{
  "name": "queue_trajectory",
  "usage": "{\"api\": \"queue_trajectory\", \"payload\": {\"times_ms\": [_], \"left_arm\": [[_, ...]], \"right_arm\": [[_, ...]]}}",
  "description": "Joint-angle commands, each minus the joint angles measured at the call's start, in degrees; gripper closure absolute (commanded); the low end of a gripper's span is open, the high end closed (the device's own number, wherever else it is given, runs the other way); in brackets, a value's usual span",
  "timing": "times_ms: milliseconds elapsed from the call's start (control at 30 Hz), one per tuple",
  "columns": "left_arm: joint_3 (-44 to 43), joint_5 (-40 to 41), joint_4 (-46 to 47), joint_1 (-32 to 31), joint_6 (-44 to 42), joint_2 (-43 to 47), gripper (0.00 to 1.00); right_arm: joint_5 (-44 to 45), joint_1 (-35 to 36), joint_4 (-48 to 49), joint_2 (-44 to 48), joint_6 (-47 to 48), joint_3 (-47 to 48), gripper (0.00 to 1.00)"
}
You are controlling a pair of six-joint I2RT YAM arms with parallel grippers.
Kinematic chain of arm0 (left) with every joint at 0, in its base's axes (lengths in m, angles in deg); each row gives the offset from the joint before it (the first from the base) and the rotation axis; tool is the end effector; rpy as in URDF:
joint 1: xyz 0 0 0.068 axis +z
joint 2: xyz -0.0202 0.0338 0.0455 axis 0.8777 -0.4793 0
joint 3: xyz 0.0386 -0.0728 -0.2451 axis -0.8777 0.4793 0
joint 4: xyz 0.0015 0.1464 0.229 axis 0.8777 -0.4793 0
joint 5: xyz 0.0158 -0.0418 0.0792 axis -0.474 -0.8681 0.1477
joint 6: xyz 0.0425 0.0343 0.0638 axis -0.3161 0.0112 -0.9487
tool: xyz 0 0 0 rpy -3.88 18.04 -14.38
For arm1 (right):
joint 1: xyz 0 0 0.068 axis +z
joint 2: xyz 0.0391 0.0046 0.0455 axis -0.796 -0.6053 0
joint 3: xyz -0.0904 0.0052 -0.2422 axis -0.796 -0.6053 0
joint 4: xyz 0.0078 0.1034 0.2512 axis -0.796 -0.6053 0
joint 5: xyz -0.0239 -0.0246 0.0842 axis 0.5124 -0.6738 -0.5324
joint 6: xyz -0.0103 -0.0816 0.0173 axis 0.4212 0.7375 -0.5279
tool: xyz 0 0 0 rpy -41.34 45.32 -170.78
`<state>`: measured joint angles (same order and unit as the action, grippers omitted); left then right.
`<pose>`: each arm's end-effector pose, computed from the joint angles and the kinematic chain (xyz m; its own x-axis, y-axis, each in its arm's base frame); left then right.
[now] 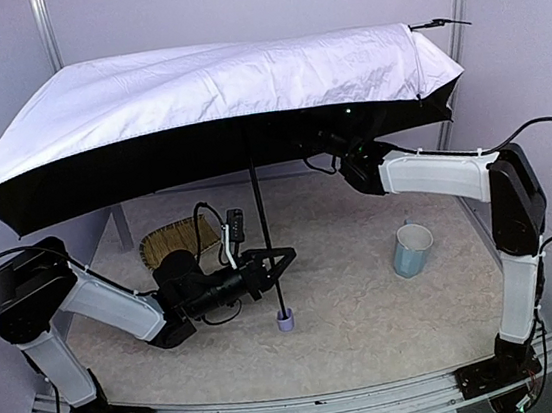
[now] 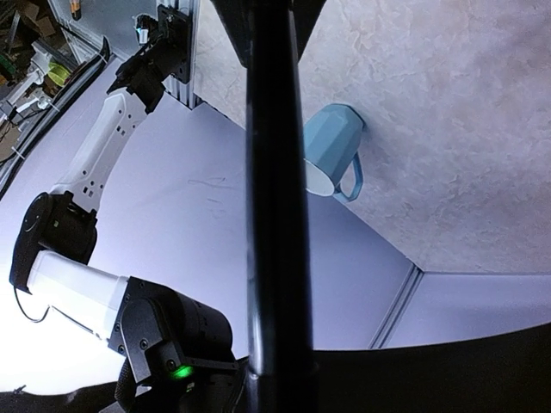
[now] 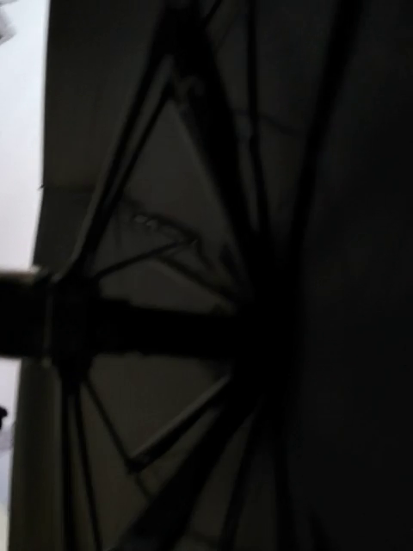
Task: Put away the umbrella
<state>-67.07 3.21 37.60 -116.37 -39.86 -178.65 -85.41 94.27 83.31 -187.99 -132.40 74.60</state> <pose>0.1981 -0.3122 0.1743 -0.4569 -0.2975 -0.8383 0.8106 0.2487 -0.5301 0.3417 0.3575 0.3796 -0.4516 0.4241 -0.7850 -0.8742 -0.0341 0.4844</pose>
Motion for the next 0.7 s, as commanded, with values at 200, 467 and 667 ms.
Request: {"api": "queue_trajectory", "payload": {"times_ms": [200, 467, 667], "left_arm": [[-3.62, -0.68, -2.14, -2.01, -5.57, 2.12, 1.0], [-3.61, 1.12, -3.66, -3.61, -8.4, 3.18, 1.0], [-3.47, 0.94, -3.3, -3.7, -8.31, 3.44, 1.0]], "right_arm": [[5.28, 0.32, 5.67, -2.12, -6.06, 1.88, 0.59], [9.0, 0.25, 7.02, -0.74, -4.37, 0.1, 0.76], [10.47, 0.23, 8.56, 0.34, -4.08, -1.69, 0.66]]}}
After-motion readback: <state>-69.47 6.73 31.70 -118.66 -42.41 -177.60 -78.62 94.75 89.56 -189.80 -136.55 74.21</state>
